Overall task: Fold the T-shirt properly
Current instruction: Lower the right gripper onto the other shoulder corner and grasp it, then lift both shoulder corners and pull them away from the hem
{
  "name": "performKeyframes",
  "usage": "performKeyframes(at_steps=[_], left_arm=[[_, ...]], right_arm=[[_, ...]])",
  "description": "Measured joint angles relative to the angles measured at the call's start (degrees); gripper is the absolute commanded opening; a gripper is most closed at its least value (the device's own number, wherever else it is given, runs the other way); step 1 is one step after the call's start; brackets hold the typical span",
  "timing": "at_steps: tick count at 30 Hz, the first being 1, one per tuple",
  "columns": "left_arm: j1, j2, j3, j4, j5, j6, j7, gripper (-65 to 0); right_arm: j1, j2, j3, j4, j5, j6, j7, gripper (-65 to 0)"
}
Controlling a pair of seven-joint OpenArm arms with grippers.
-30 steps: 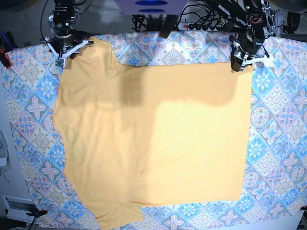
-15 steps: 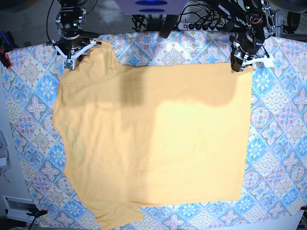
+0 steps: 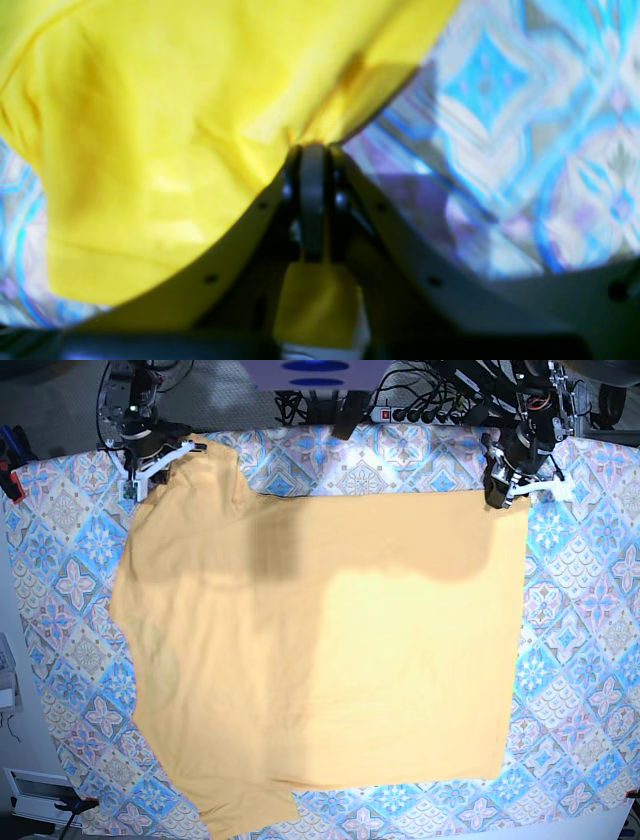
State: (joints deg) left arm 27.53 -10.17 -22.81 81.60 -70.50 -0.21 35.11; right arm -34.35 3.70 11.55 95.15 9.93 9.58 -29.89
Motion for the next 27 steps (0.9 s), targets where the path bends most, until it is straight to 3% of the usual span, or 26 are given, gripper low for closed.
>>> performKeyframes(at_steps=[15, 22, 27], left_arm=[[5.38, -1.73, -0.04, 0.59, -0.55, -1.11, -0.76, -65.0], [5.99, -1.68, -0.04, 3.87, 0.35, 0.52, -0.52, -65.0], [4.63, -1.73, -0.04, 7.72, 0.79, 0.44, -0.57, -65.0]], right_arm=[[-7.50, 0.07, 0.50, 8.24, 0.46, 0.22, 0.09, -64.7], [-7.39, 0.04, 0.50, 8.41, 0.44, 0.22, 0.02, -64.7], [-2.99, -0.02, 0.17, 8.81, 0.44, 0.13, -0.20, -64.7]])
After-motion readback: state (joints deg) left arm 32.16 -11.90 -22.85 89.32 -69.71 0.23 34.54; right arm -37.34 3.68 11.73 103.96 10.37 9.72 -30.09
